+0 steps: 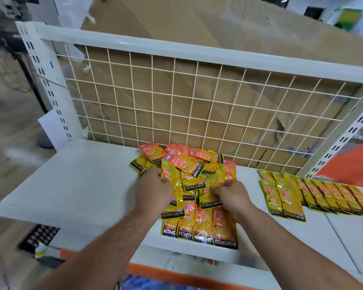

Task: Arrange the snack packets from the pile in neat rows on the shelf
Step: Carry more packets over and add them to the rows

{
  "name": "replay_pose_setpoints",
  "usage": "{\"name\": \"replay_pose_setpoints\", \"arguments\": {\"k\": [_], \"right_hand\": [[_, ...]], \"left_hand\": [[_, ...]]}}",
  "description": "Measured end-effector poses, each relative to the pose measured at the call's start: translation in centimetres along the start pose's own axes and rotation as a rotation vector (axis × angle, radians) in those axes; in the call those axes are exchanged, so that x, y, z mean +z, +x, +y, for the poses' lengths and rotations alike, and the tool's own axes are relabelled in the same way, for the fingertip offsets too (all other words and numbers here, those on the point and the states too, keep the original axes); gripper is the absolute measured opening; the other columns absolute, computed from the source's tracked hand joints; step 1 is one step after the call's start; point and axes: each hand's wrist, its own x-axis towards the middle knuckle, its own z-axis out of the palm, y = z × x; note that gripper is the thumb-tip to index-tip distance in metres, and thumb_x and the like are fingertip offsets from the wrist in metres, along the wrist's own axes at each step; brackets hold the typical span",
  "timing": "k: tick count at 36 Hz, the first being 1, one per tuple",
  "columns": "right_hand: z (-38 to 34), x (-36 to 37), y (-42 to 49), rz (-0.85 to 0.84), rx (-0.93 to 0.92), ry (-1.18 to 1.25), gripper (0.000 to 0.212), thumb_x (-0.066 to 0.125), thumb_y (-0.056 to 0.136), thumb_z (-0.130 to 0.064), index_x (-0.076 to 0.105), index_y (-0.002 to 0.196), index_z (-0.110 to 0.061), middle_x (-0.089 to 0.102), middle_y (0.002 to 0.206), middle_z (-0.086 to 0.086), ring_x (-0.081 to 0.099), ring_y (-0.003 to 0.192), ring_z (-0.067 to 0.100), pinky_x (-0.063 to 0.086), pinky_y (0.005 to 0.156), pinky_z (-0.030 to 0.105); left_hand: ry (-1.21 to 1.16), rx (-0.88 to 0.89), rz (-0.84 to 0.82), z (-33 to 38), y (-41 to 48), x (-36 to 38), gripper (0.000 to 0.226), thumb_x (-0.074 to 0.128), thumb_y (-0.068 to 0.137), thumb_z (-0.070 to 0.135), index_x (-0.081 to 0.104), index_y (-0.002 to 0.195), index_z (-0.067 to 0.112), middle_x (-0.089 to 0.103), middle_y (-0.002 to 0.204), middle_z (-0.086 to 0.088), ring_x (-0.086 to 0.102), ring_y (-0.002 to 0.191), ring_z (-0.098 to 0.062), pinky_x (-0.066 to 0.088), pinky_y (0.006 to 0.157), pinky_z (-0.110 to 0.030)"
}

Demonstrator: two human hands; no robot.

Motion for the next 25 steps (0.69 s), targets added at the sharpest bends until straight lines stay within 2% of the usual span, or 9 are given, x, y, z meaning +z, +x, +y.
{"name": "replay_pose_setpoints", "arguments": {"k": [4,6,9,11,13,15,20,22,25], "right_hand": [[0.4,-0.4,-0.4,0.04,0.034,0.092,0.015,0.069,0.078,-0.026,0.067,0.079,-0.011,0.071,0.086,0.01,0.067,0.082,0.03,0.055,0.077,0.044],[0.7,-0.5,-0.7,0.033,0.051,0.156,0.017,0.066,0.074,-0.028,0.069,0.081,-0.012,0.072,0.085,0.007,0.069,0.081,0.03,0.057,0.078,0.046],[1.2,-1.1,-0.9,0.014,0.056,0.281,0.027,0.065,0.062,-0.029,0.07,0.079,-0.01,0.074,0.081,0.008,0.071,0.078,0.032,0.057,0.072,0.049],[1.3,-1.7,-1.3,-0.017,0.053,0.357,0.022,0.064,0.063,-0.025,0.068,0.079,-0.01,0.072,0.077,0.008,0.069,0.069,0.028,0.054,0.061,0.041],[1.6,-2.4,-1.5,-0.036,0.027,0.387,0.003,0.064,0.077,-0.014,0.062,0.075,-0.012,0.064,0.067,0.005,0.061,0.054,0.019,0.044,0.047,0.023],[2.3,-3.1,-1.2,-0.056,-0.01,0.4,0.019,0.061,0.085,-0.004,0.057,0.07,-0.015,0.06,0.063,0.002,0.055,0.047,0.014,0.037,0.041,0.017],[5.0,-6.3,-0.3,-0.06,-0.055,0.296,0.027,0.066,0.087,-0.009,0.05,0.066,-0.014,0.056,0.061,0.008,0.044,0.039,0.008,0.033,0.044,0.021],[6.1,-7.7,0.0,-0.055,-0.07,0.287,0.029,0.068,0.086,-0.011,0.048,0.065,-0.015,0.052,0.062,0.008,0.04,0.04,0.009,0.031,0.05,0.025],[8.4,-10.5,0.7,-0.043,-0.076,0.294,0.031,0.07,0.084,-0.013,0.046,0.064,-0.018,0.045,0.062,0.008,0.036,0.048,0.015,0.027,0.052,0.027]], "left_hand": [[-0.138,-0.069,0.03,0.2,-0.1,0.2,0.011,0.055,0.09,0.011,0.055,0.094,0.022,0.06,0.082,0.005,0.057,0.092,-0.028,0.037,0.07,-0.029],[-0.194,-0.091,0.023,0.2,-0.3,0.5,0.016,0.056,0.089,0.011,0.049,0.088,0.025,0.054,0.076,0.012,0.056,0.087,-0.027,0.041,0.071,-0.031],[-0.217,-0.104,-0.023,0.6,-0.9,1.5,0.017,0.058,0.089,0.009,0.049,0.088,0.024,0.051,0.077,0.013,0.055,0.083,-0.024,0.037,0.068,-0.029],[-0.206,-0.093,-0.054,1.0,-1.3,2.2,0.018,0.059,0.089,0.011,0.049,0.085,0.026,0.054,0.079,0.011,0.058,0.085,-0.025,0.041,0.068,-0.03],[-0.172,-0.082,-0.089,1.4,-1.8,2.8,0.015,0.061,0.089,0.014,0.05,0.09,0.025,0.054,0.081,0.012,0.059,0.087,-0.025,0.047,0.073,-0.032],[-0.149,-0.068,-0.117,1.9,-2.2,3.6,0.014,0.062,0.089,0.016,0.052,0.096,0.023,0.051,0.08,0.015,0.058,0.087,-0.024,0.048,0.078,-0.033],[-0.158,-0.076,-0.176,4.3,-3.8,6.6,0.024,0.064,0.089,0.015,0.06,0.113,0.013,0.06,0.089,0.005,0.058,0.077,-0.017,0.04,0.062,-0.026],[-0.17,-0.079,-0.193,5.4,-4.5,8.0,0.028,0.064,0.089,0.014,0.06,0.117,0.011,0.061,0.096,0.0,0.058,0.08,-0.019,0.039,0.064,-0.026],[-0.165,-0.057,-0.201,7.3,-5.7,10.8,0.025,0.065,0.088,0.013,0.061,0.112,0.01,0.061,0.092,0.003,0.059,0.081,-0.018,0.041,0.063,-0.025]]}}
